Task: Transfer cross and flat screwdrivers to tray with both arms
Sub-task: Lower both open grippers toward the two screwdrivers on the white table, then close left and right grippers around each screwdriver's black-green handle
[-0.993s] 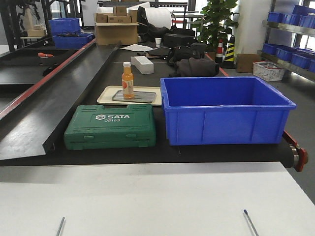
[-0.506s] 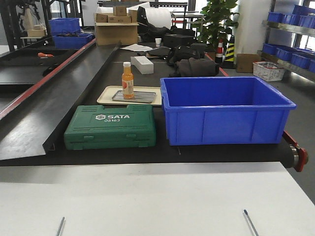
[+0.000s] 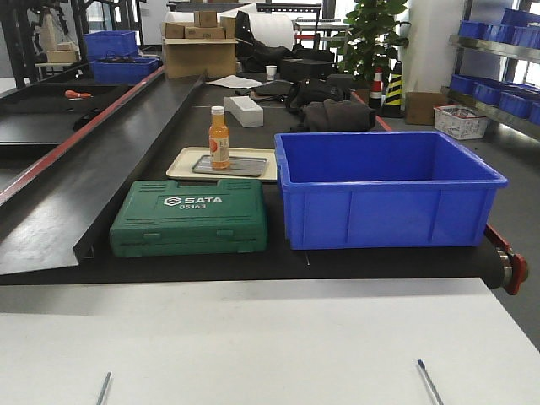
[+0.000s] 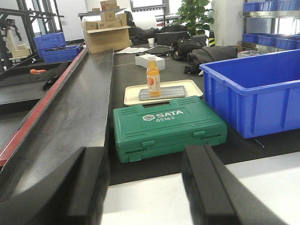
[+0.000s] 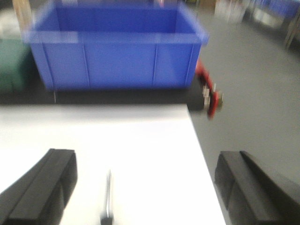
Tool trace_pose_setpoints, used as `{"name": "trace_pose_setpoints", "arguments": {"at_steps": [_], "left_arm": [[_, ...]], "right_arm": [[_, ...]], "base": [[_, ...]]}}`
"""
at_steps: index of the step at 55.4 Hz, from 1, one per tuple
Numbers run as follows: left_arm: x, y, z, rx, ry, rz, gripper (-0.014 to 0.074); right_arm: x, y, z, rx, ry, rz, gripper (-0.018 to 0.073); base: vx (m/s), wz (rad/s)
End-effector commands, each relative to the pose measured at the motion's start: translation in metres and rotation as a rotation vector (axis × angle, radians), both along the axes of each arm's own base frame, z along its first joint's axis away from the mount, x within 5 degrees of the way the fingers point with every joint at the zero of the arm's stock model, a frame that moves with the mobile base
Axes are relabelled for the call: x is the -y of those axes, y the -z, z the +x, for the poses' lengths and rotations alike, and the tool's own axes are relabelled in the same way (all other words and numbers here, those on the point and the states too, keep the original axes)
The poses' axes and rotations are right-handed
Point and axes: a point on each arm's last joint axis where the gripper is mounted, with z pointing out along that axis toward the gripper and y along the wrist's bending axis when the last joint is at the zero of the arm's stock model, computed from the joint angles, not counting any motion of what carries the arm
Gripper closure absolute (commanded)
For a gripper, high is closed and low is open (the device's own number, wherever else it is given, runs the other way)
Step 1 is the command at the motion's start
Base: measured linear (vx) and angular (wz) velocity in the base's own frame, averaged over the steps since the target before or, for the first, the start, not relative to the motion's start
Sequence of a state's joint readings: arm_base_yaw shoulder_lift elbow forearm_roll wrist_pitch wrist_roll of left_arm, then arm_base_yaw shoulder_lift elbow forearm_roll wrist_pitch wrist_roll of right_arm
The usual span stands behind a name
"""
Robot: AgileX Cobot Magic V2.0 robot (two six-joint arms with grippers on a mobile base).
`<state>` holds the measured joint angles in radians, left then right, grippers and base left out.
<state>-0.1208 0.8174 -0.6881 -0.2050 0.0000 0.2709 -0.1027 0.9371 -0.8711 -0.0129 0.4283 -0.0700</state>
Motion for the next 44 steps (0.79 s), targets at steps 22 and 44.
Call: {"name": "trace_pose_setpoints", "arguments": {"at_steps": [22, 44], "left_arm": [[-0.001, -0.017, -0.001, 0.076, -0.008, -0.025, 0.0111], [0.001, -0.010, -0.002, -0.003, 0.009, -0.015, 0.0116]], "right_arm": [[-0.003, 0.107, 0.123, -0.591, -0.186, 0.112, -0.0005], [-0.021, 0.187, 0.157, -0.772, -0.228, 0.113, -0.0005]], "base": [[0.00, 0.00], [0.00, 0.00]]}}
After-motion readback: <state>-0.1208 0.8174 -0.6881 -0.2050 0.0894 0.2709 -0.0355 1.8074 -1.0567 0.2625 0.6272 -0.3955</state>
